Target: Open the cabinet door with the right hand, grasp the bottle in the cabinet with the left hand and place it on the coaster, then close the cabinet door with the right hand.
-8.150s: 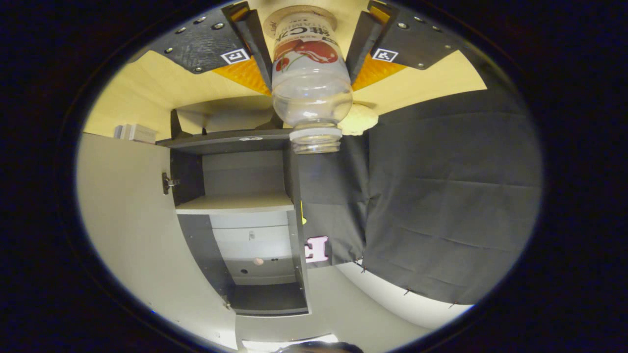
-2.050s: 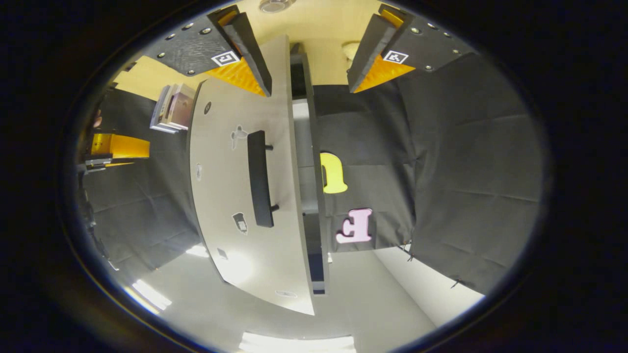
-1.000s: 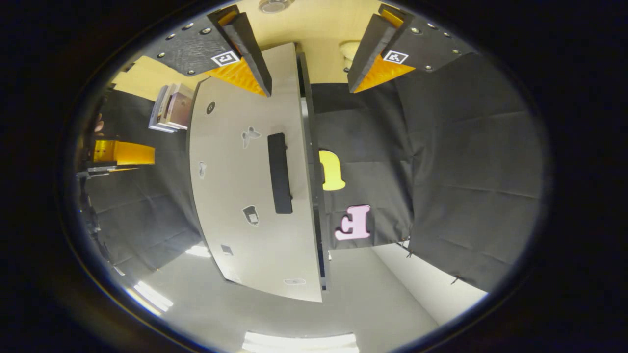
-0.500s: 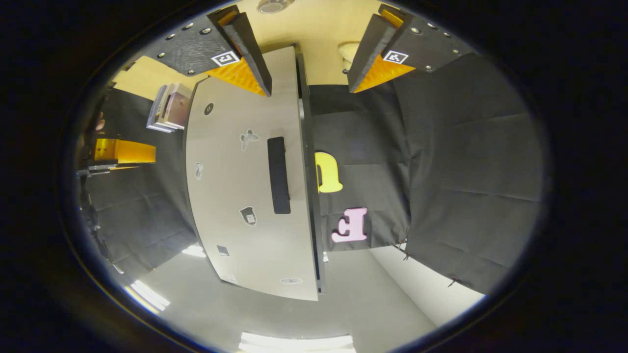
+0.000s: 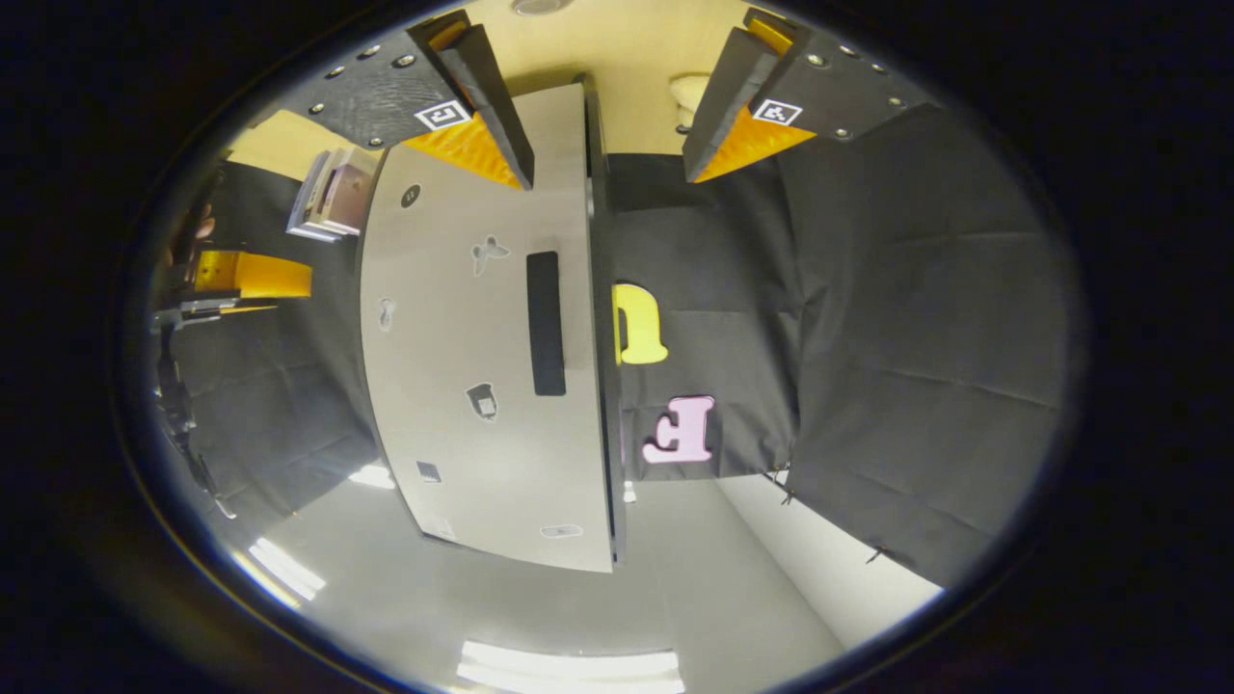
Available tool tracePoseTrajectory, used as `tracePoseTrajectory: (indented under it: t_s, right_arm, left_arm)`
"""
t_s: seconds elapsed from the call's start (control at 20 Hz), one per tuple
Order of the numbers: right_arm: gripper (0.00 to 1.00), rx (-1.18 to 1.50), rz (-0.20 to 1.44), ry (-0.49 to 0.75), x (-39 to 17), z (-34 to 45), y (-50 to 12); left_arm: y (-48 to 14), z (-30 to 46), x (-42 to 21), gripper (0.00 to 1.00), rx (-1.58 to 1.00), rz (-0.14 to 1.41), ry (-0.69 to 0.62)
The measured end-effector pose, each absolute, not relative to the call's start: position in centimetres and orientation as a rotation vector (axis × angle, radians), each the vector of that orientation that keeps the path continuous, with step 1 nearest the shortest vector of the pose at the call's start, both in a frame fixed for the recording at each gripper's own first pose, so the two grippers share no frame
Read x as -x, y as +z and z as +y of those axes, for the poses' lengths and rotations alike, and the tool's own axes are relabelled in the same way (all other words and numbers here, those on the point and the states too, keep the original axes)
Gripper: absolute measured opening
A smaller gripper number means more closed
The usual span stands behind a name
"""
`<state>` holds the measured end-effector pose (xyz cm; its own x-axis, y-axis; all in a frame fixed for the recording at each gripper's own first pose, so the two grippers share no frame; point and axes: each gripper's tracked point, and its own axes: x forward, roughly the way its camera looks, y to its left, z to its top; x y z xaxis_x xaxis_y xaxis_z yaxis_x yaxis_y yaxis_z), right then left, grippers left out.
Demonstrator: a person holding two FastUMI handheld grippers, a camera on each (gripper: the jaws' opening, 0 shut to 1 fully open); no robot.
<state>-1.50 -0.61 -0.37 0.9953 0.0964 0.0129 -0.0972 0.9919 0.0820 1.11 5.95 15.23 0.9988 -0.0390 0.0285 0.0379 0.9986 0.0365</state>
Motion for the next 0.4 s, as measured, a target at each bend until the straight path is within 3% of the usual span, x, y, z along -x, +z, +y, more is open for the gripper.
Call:
tracePoseTrajectory:
  t_s: [0.2, 0.3, 0.4]
  right_arm:
    - [0.9, -0.082, -0.008, 0.087, 1.42, -1.04, -0.36]
    - [0.88, -0.084, -0.011, 0.081, 1.41, -1.29, -0.2]
    - [0.9, -0.088, -0.013, 0.076, 1.39, -1.48, -0.22]
  left_arm:
    - [15.42, 5.87, -1.16, 0.85, 0.021, -0.035, -0.056]
    - [15.3, 6.04, -1.21, 0.94, 0.018, -0.027, -0.041]
    - [15.32, 6.06, -1.32, 0.93, -0.001, -0.022, -0.03]
